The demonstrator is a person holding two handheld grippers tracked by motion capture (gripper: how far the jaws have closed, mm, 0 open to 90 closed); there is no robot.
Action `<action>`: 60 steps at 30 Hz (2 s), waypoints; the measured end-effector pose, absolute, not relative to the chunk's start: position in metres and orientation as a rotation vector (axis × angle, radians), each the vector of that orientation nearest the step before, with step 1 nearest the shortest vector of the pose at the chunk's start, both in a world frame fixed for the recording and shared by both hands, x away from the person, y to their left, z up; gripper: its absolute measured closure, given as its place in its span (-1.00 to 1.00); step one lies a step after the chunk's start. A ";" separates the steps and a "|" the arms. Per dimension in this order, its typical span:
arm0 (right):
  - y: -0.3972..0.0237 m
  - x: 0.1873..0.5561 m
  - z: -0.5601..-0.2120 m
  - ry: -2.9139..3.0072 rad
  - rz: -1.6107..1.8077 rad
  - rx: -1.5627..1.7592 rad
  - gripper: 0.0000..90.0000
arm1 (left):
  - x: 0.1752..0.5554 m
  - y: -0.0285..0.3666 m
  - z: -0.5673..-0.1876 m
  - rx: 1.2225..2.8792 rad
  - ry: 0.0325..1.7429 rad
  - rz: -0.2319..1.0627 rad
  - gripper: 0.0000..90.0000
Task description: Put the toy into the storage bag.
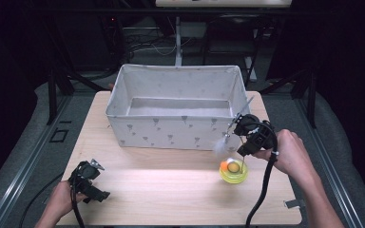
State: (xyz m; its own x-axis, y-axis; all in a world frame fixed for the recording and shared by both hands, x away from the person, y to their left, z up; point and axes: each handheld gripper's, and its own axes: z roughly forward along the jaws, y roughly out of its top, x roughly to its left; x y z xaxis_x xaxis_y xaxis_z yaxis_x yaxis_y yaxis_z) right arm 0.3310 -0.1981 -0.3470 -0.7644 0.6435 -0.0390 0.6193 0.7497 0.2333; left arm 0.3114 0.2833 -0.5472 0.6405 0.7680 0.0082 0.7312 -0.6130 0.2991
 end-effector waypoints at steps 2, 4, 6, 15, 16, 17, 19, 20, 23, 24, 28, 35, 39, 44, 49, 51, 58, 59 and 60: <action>-0.198 0.331 -0.345 2.828 0.310 1.025 0.95 | 0.312 0.284 -0.547 2.594 1.216 0.196 -0.92; -0.199 0.331 -0.339 2.825 0.316 1.014 0.95 | 0.312 0.283 -0.548 2.597 1.215 0.193 -0.92; -0.200 0.330 -0.335 2.818 0.330 1.020 0.95 | 0.312 0.283 -0.548 2.597 1.208 0.194 -0.92; -0.201 0.331 -0.315 2.825 0.346 0.999 0.95 | 0.311 0.283 -0.547 2.597 1.208 0.197 -0.93; -0.201 0.331 -0.312 2.825 0.350 0.993 0.95 | 0.311 0.283 -0.547 2.597 1.208 0.197 -0.93; -0.201 0.331 -0.310 2.821 0.357 0.998 0.95 | 0.311 0.283 -0.547 2.597 1.208 0.196 -0.93; -0.201 0.332 -0.306 2.821 0.363 0.984 0.95 | 0.311 0.283 -0.547 2.597 1.208 0.197 -0.93; -0.201 0.332 -0.304 2.822 0.357 0.980 0.95 | 0.311 0.283 -0.547 2.596 1.209 0.196 -0.92; -0.201 0.332 -0.296 2.821 0.368 0.973 0.95 | 0.311 0.282 -0.547 2.598 1.210 0.195 -0.92; -0.200 0.332 -0.294 2.820 0.374 0.972 0.95 | 0.311 0.282 -0.547 2.599 1.209 0.195 -0.92; -0.199 0.333 -0.285 2.813 0.376 0.958 0.95 | 0.311 0.282 -0.548 2.602 1.207 0.190 -0.92; -0.197 0.335 -0.274 2.818 0.373 0.951 0.95 | 0.311 0.282 -0.548 2.605 1.205 0.187 -0.92; -0.195 0.337 -0.267 2.822 0.368 0.941 0.95 | 0.311 0.282 -0.548 2.605 1.204 0.190 -0.92; -0.194 0.339 -0.260 2.825 0.364 0.932 0.95 | 0.310 0.282 -0.548 2.607 1.208 0.189 -0.92; -0.194 0.341 -0.256 2.825 0.372 0.931 0.95 | 0.310 0.282 -0.548 2.604 1.206 0.191 -0.92; -0.194 0.342 -0.252 2.824 0.373 0.927 0.95 | 0.310 0.282 -0.548 2.602 1.208 0.188 -0.92; -0.194 0.346 -0.242 2.825 0.386 0.928 0.95 | 0.310 0.282 -0.548 2.604 1.204 0.188 -0.92; -0.194 0.346 -0.242 2.825 0.386 0.928 0.95 | 0.310 0.282 -0.548 2.604 1.204 0.188 -0.92; -0.193 0.347 -0.239 2.821 0.388 0.930 0.95 | 0.310 0.282 -0.548 2.604 1.207 0.195 -0.92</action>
State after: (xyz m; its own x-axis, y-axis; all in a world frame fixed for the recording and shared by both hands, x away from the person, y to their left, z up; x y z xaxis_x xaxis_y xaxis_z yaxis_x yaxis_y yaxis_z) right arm 0.3472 -0.1934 -0.2394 -0.7978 0.6002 -0.0568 0.5626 0.7750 0.2880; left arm 0.3099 0.2816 -0.5479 0.6451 0.7640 0.0106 0.7285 -0.6192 0.2932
